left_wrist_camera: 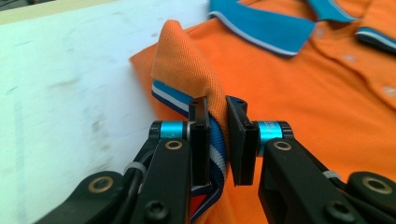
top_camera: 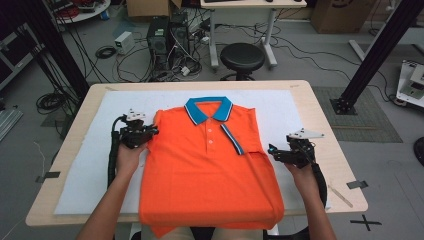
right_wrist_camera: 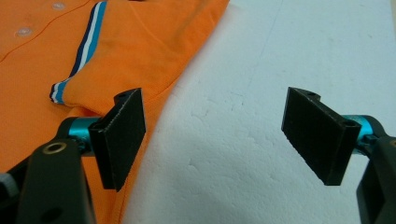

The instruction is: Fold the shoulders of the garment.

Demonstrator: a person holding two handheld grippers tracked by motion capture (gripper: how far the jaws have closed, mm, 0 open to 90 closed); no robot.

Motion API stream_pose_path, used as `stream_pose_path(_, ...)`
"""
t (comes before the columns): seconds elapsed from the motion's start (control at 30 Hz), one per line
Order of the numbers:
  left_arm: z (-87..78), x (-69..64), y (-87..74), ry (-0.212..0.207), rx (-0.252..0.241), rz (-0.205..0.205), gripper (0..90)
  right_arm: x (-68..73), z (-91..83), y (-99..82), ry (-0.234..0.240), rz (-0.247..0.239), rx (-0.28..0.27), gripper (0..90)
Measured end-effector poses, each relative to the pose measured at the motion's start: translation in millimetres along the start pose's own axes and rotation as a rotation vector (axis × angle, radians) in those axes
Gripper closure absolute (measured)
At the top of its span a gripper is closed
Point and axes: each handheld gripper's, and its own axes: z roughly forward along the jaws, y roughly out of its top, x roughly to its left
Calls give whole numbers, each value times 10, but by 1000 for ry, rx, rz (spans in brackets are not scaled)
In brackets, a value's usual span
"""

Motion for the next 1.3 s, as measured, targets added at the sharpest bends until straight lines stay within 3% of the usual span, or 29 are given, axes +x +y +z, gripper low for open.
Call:
stream_pose_path(0.1, 32, -76, 28, -8, -7, 19, 798, -7, -8, -2, -2, 3, -4, 221)
stream_pose_path(0.3, 177, -202, 36, -39, 25, 35, 795, -29, -26, -10, -4, 9, -9, 221)
stream_pose_path(0.37, 227, -247, 39, -47, 30, 28, 728, -31, -27, -10, -4, 8, -9, 221)
stream_pose_path(0.47, 258, -286, 60, -50, 32, 7, 534, -25, -27, -5, -3, 4, -10, 220)
stream_pose_path(0.57, 211, -266, 107, -48, -15, -27, 457, -23, -27, -5, -4, 5, -10, 220)
stream_pose_path(0.63, 180, -219, 171, -33, -7, -23, 413, -19, -30, -4, -3, 8, -9, 221)
stream_pose_path(0.73, 233, -169, 215, -44, 17, -30, 370, -9, -36, 2, -3, 5, -12, 221)
stream_pose_path(0.77, 233, -169, 215, -44, 17, -30, 370, -9, -36, 2, -3, 5, -12, 221)
stream_pose_path(0.87, 408, -262, 159, -97, 112, 10, 370, -5, -31, 5, -1, 2, -12, 221)
stream_pose_path(0.9, 408, -262, 159, -97, 112, 10, 370, -3, -30, 5, -1, 1, -12, 221)
stream_pose_path(0.93, 486, -353, 136, -116, 152, 47, 372, -1, -31, 4, -1, 1, -10, 221)
stream_pose_path(0.97, 486, -353, 136, -116, 152, 47, 381, -1, -31, 4, -1, 1, -10, 221)
stream_pose_path(1.0, 514, -397, 129, -118, 169, 75, 428, 1, -29, 5, -2, 1, -9, 221)
stream_pose_path(1.03, 556, -462, 123, -113, 186, 111, 469, 2, -28, 4, -1, 1, -9, 221)
stream_pose_path(1.1, 574, -484, 121, -104, 191, 119, 486, 2, -27, 3, -1, 1, -8, 221)
stream_pose_path(1.13, 608, -505, 112, -94, 197, 128, 555, 4, -27, -1, -1, 1, -7, 221)
stream_pose_path(1.3, 655, -516, 55, -50, 186, 146, 697, -2, -34, -4, -6, 0, -6, 232)
